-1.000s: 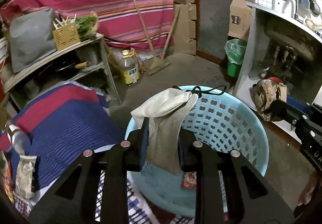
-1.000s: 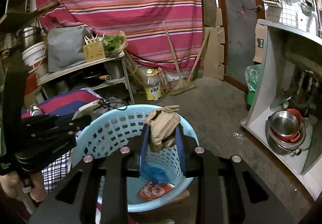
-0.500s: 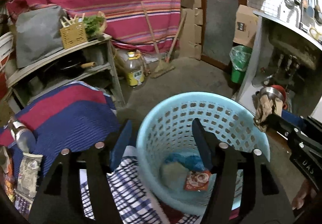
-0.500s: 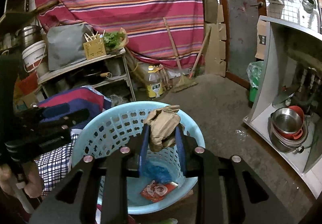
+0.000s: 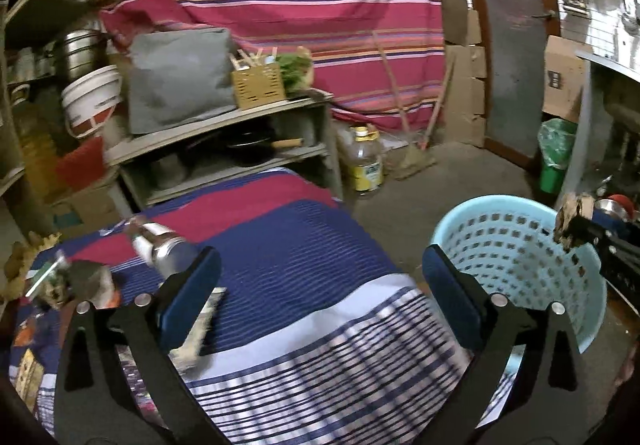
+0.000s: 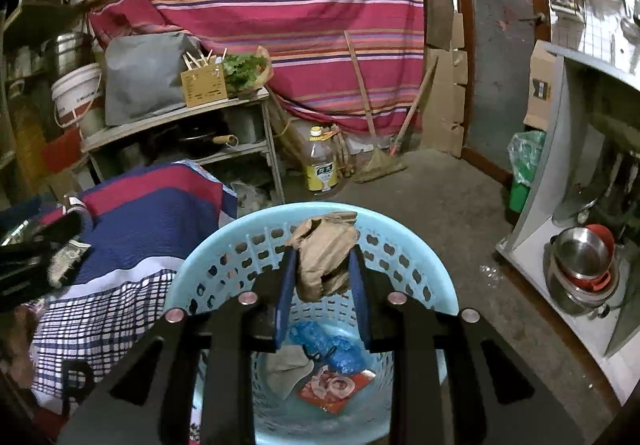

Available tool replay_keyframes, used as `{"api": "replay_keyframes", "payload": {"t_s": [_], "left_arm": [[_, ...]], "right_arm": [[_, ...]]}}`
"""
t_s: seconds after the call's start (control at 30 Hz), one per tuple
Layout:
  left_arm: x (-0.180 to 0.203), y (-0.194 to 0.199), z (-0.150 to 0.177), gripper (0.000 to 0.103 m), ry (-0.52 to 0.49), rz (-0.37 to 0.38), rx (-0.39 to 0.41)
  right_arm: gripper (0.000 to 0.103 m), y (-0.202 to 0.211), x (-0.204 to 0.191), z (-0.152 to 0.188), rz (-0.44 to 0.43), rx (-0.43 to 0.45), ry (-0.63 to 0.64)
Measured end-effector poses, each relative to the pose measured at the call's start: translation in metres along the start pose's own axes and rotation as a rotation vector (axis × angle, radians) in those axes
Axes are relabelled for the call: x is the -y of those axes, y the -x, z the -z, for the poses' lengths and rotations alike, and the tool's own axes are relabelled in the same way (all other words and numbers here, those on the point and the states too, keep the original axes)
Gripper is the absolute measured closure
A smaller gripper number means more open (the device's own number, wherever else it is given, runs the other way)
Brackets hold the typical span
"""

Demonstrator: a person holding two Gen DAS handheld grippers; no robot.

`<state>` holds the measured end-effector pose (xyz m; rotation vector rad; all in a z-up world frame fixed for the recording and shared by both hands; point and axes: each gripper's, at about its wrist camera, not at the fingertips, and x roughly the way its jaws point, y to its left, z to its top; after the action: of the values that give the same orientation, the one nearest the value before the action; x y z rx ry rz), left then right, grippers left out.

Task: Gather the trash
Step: 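Open the left tool over the basket while the right tool releases the tan glove into it, then move both tools back over the table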

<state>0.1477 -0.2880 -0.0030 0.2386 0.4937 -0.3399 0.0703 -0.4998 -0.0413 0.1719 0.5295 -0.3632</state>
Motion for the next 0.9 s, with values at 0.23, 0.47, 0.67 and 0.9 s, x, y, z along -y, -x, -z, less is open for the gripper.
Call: {"api": "replay_keyframes", "payload": {"t_s": [0.23,0.47,0.67,0.9], "left_arm": [[-0.045,0.016,0.009,0.006,0.061,-0.047,0.002],[-0.090,0.039,0.024,0.006,0.093,-0.098,0.010],[-0.139,0.067,0.040,0.006,0.096,-0.205,0.013],[-0.199,0.083,0.060,0.006,0.149,-0.261,-0.010]], "right_arm": [[0.037,-0.003,-0.014,-0.006,0.034,-0.007,0.027],[0.022,0.039,-0.043,-0.015,-0.010,0.071,0.051],[0.020,0.063,-0.079,-0.013,-0.086,0.095,0.046],[0.020,0.068,-0.137,-0.006,-0.149,0.082,0.089]]}}
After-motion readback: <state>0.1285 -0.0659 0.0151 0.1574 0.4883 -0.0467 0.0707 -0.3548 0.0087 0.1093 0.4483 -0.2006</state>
